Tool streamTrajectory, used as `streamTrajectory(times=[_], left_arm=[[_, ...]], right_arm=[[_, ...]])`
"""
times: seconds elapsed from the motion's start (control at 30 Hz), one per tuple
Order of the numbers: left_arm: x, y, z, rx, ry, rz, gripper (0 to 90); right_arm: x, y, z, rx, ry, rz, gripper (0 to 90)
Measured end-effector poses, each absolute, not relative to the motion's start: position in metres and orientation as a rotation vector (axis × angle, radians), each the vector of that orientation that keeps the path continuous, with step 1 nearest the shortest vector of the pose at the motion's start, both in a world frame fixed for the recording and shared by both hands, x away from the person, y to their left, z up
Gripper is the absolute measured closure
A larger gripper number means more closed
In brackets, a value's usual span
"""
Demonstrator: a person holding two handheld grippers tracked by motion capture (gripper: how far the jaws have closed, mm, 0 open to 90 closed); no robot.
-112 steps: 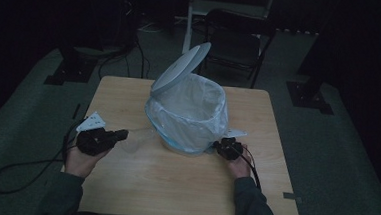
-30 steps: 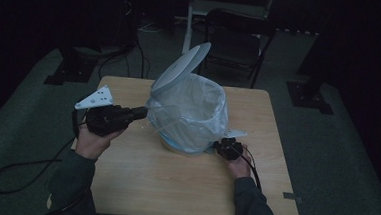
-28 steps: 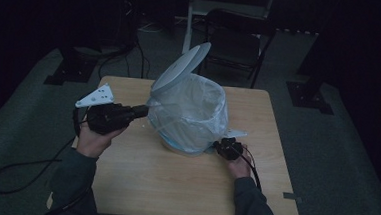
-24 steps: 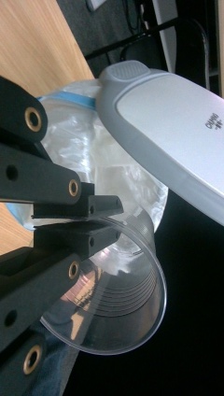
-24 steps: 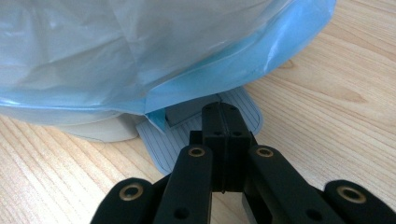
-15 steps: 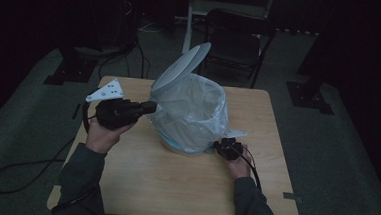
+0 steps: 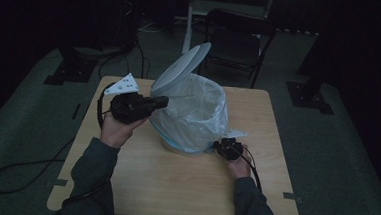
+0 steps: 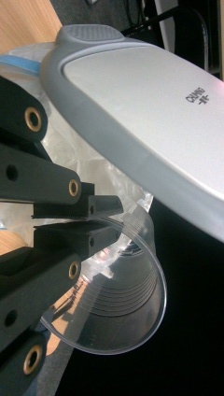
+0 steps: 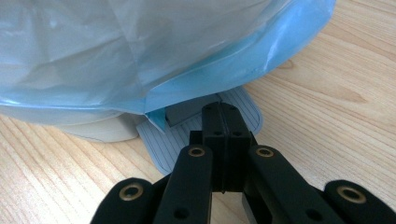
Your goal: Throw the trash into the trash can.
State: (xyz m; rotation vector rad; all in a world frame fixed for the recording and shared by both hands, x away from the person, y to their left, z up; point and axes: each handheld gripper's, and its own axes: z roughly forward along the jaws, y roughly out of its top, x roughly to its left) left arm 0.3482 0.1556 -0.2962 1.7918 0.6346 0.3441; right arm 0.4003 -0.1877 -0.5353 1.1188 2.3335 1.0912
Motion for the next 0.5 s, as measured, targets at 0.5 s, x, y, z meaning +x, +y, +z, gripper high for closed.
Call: streamTrajectory(times=[0.5], left_arm=[[0.356, 0.132, -0.292, 1.804, 0.637, 0.375, 87.1]], right_arm=[[0.4, -0.188, -0.536, 1.12, 2.333, 1.095, 90.0]])
